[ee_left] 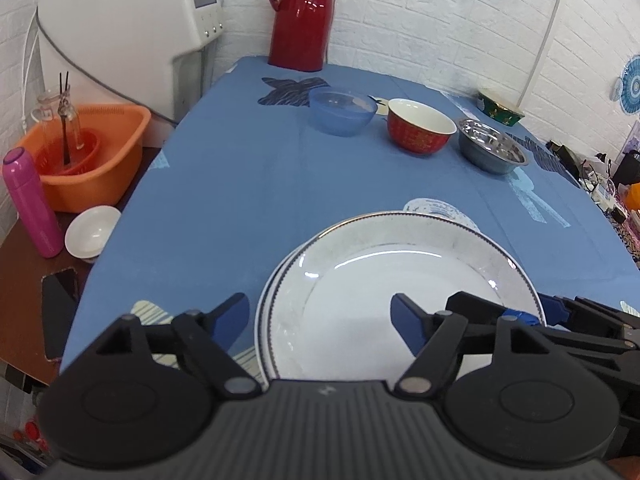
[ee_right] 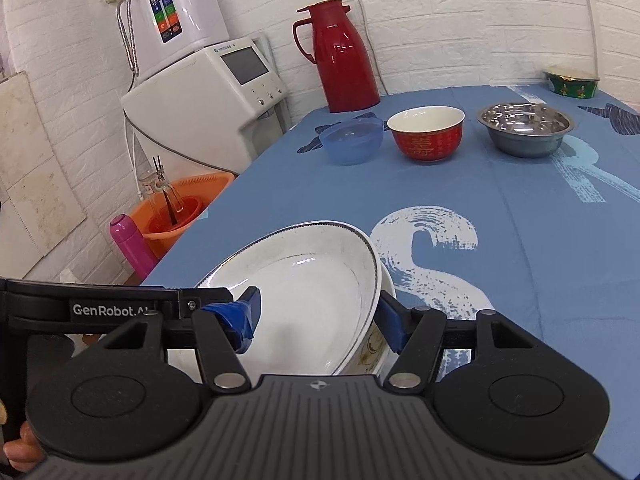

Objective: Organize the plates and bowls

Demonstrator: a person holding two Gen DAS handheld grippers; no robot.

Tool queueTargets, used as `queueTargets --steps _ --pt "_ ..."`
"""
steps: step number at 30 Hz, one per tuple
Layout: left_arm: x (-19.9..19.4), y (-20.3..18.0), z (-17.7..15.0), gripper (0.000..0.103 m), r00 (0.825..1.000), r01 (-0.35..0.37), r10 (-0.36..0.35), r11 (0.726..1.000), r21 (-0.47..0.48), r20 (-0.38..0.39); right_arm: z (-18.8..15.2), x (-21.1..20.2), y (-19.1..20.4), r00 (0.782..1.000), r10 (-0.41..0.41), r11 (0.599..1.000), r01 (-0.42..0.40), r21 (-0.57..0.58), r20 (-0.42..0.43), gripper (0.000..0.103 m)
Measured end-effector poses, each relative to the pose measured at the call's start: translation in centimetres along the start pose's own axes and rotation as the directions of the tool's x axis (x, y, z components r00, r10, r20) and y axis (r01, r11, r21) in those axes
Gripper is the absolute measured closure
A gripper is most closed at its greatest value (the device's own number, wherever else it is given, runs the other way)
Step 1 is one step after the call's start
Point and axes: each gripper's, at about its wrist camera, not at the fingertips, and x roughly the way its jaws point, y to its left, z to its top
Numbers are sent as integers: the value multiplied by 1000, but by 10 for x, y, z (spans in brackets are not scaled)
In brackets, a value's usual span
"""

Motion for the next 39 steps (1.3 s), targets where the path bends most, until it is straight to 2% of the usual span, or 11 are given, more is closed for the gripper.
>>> queueTargets --steps 3,6,12,14,16,19,23,30,34,39 --pt "-1 -1 1 27 1000 2 -2 1000 1 5 1 -4 -8 1000 28 997 -29 66 11 53" --pt "-1 -5 4 25 1000 -13 13 1000 8 15 0 -3 0 999 20 1000 -20 6 -27 52" --pt "-6 -10 6 25 1000 1 -1 1000 19 23 -1 -15 -25 995 99 982 -101 160 18 54" --pt "-6 -11 7 25 1000 -4 3 1000 26 25 0 -17 -23 997 73 986 -73 151 10 51" --pt "-5 -13 9 25 1000 -2 1 1000 20 24 -1 -15 -18 996 83 992 -81 100 -16 51" --pt "-6 -15 9 25 1000 6 -7 1000 15 27 2 -30 -26 992 108 984 -116 139 62 52" --pt "-7 -20 8 25 1000 18 -19 1000 23 20 6 -32 -35 996 61 991 -67 113 64 51" --pt "0 -39 12 25 998 54 -53 998 39 -19 -1 -36 -78 1000 2 984 -3 179 6 51" --pt "10 -64 32 24 992 104 -99 992 72 -72 10 -46 -105 997 -72 988 74 133 -18 52" --pt "39 -109 64 23 976 186 -178 981 56 -127 30 -55 -151 987 -163 979 162 122 2 51"
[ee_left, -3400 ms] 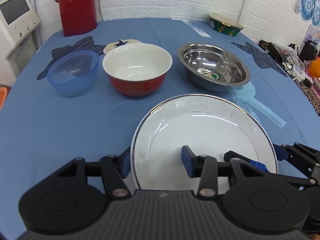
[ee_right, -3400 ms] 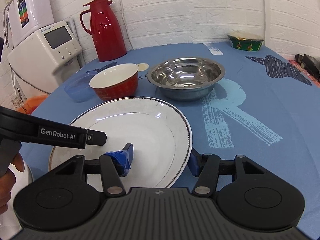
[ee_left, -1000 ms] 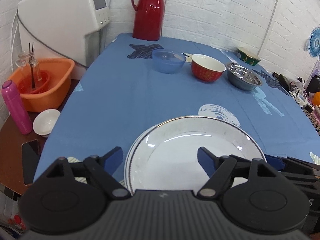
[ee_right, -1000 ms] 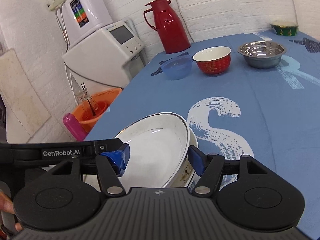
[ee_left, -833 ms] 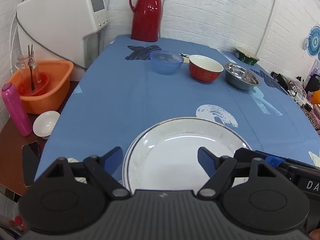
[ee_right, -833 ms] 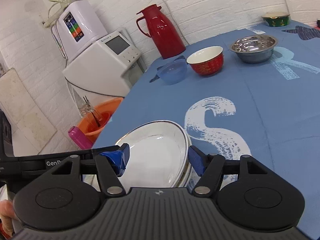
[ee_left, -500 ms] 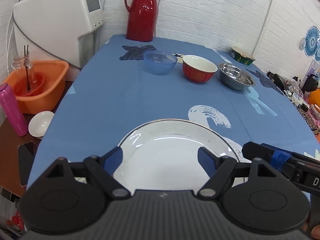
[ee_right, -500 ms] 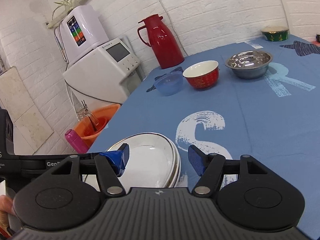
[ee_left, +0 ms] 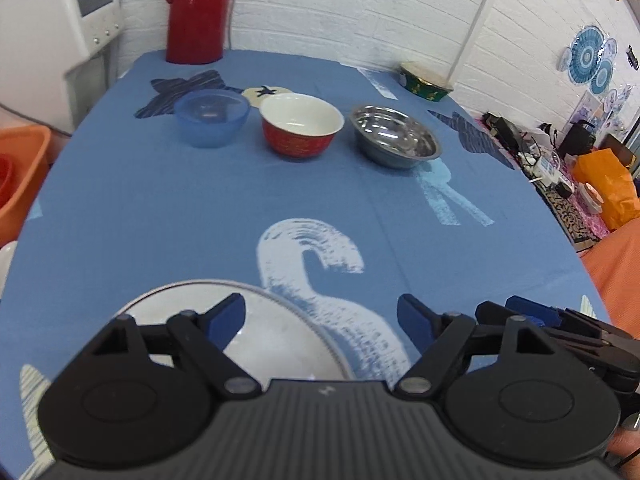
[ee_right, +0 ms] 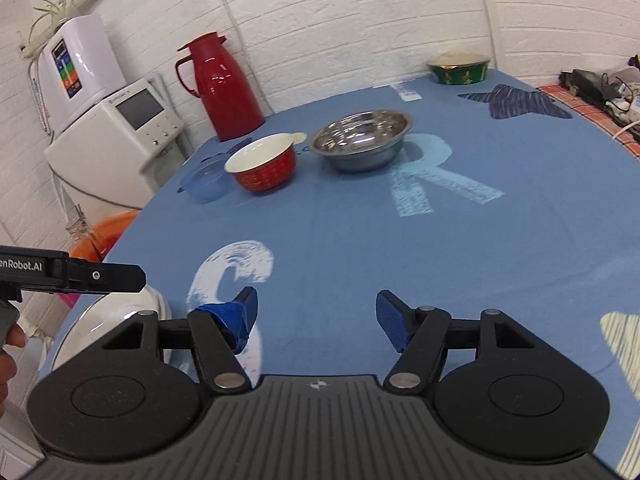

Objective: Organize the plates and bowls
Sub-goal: 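Move the right tool to the stainless steel bowl and grasp its rim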

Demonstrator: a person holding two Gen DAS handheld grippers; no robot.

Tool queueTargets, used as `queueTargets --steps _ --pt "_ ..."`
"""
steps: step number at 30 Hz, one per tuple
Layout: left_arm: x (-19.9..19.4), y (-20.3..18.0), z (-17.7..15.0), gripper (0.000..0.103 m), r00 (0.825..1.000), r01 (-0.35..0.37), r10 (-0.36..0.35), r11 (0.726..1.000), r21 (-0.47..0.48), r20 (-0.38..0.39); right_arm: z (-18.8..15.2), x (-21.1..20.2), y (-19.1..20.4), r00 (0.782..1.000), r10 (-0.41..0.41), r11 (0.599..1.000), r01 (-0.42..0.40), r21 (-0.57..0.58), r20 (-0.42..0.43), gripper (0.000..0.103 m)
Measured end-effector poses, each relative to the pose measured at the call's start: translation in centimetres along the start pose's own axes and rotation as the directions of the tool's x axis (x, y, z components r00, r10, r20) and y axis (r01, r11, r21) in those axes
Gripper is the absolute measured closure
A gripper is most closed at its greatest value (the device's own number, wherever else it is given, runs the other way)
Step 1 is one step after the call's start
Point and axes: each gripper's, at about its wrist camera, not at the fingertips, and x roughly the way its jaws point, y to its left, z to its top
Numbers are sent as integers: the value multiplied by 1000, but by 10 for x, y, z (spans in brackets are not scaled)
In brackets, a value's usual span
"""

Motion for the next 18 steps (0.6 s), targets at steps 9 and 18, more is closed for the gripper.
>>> queueTargets --steps 9,18 --pt "115 -51 95 23 998 0 -12 974 -225 -55 86 50 -64 998 -65 998 65 -19 -9 51" --pt "181 -43 135 23 997 -62 35 909 -413 -74 156 126 -93 996 -74 997 74 3 -55 50"
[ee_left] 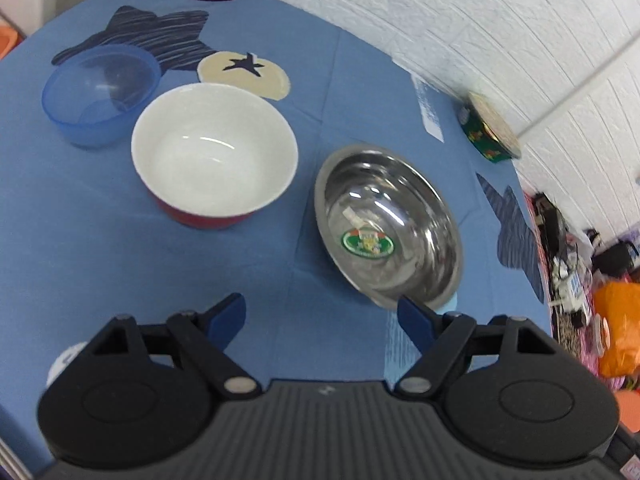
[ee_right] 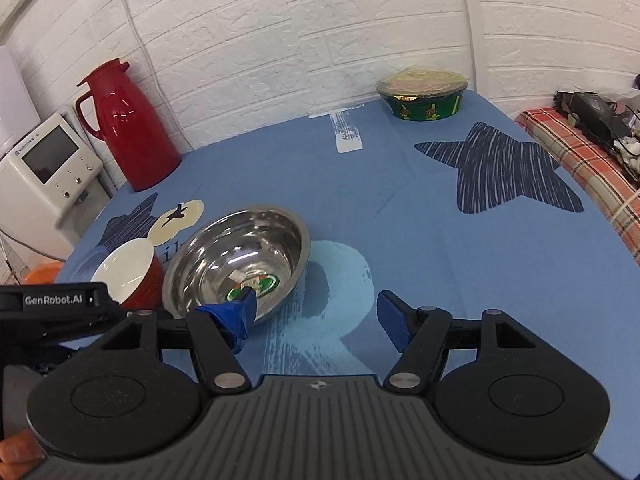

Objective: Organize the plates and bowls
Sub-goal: 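Move the right tool to the stainless steel bowl and grasp its rim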

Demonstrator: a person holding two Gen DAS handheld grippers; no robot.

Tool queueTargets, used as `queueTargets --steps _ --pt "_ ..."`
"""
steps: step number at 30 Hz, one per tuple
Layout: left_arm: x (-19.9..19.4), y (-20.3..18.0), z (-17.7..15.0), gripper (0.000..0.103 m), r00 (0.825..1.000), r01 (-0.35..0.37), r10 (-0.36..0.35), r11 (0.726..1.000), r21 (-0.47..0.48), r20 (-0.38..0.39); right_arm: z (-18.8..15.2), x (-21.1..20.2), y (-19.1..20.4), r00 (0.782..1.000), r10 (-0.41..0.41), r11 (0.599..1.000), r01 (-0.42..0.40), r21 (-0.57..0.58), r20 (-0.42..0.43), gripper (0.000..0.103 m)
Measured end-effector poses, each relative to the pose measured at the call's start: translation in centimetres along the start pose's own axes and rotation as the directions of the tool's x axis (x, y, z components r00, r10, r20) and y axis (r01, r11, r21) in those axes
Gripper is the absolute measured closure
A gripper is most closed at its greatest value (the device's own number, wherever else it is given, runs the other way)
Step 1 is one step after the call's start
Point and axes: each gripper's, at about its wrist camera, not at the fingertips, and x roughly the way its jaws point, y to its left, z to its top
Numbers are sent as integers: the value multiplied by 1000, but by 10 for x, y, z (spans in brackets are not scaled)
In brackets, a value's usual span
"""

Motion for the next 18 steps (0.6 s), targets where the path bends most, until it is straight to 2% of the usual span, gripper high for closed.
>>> queueTargets --steps 6,12,18 --pt "20 1 5 23 999 -36 37 995 -96 0 24 52 11 998 3 998 -7 -69 -55 50" --pt "31 0 1 23 998 -57 63 980 -191 27 34 90 27 993 -63 984 44 -173 -103 50" --pt "32 -5 1 23 990 -80 100 978 -191 95 33 109 36 989 -65 969 31 -243 -132 50"
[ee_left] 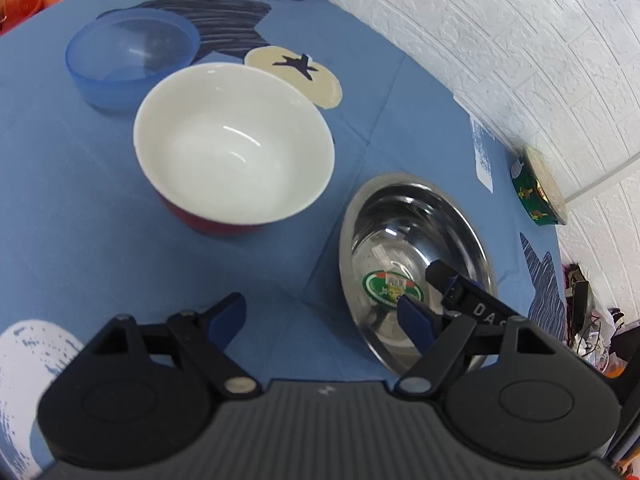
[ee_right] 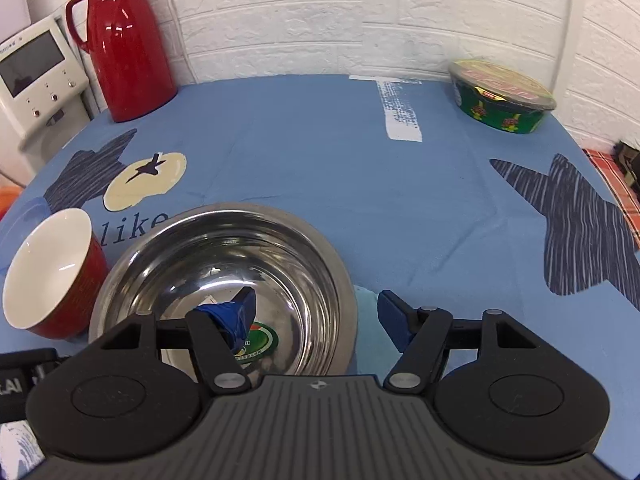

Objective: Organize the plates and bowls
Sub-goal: 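Move the right tool to the stainless steel bowl and grasp its rim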

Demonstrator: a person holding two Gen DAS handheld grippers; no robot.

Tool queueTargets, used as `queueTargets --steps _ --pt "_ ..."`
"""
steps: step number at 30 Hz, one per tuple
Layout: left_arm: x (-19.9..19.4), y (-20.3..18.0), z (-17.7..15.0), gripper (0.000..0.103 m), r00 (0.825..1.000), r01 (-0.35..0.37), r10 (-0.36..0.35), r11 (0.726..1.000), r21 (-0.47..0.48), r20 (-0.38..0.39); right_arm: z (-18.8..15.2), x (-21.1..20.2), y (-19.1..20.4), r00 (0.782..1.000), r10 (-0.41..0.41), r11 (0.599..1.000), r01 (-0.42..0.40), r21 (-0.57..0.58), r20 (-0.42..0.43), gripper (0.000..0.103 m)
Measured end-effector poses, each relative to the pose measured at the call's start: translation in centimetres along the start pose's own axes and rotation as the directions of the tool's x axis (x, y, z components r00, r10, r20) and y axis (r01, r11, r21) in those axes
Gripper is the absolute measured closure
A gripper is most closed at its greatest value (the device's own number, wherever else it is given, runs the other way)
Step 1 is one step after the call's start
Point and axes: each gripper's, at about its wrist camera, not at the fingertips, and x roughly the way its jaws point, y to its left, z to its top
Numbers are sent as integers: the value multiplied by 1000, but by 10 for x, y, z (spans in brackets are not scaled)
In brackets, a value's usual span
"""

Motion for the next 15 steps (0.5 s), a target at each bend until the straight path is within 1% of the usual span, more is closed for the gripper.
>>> queueTargets --steps 4,9,11,12,13,14,15 --pt "1 -1 0 23 1000 -10 10 1000 13 14 -3 7 -1 1000 17 1000 -17 20 -11 49" --pt "0 2 0 25 1000 2 -2 1000 12 12 -7 6 1 999 38 999 -38 19 26 51" --pt "1 2 1 28 1000 2 -2 1000 14 13 -8 4 3 998 59 998 -59 15 39 58" --pt "1 2 2 34 1000 -1 0 1000 20 13 -9 3 6 997 61 998 -61 -3 39 60" --pt "1 2 3 62 1000 -8 7 999 37 13 -11 2 10 998 58 998 -56 -34 37 67" --pt "2 2 4 69 1000 -9 9 998 55 9 -13 1 13 997 67 996 -65 -60 35 72" --pt "3 2 5 71 1000 -13 13 998 69 8 -15 0 15 997 75 995 -73 -66 31 73"
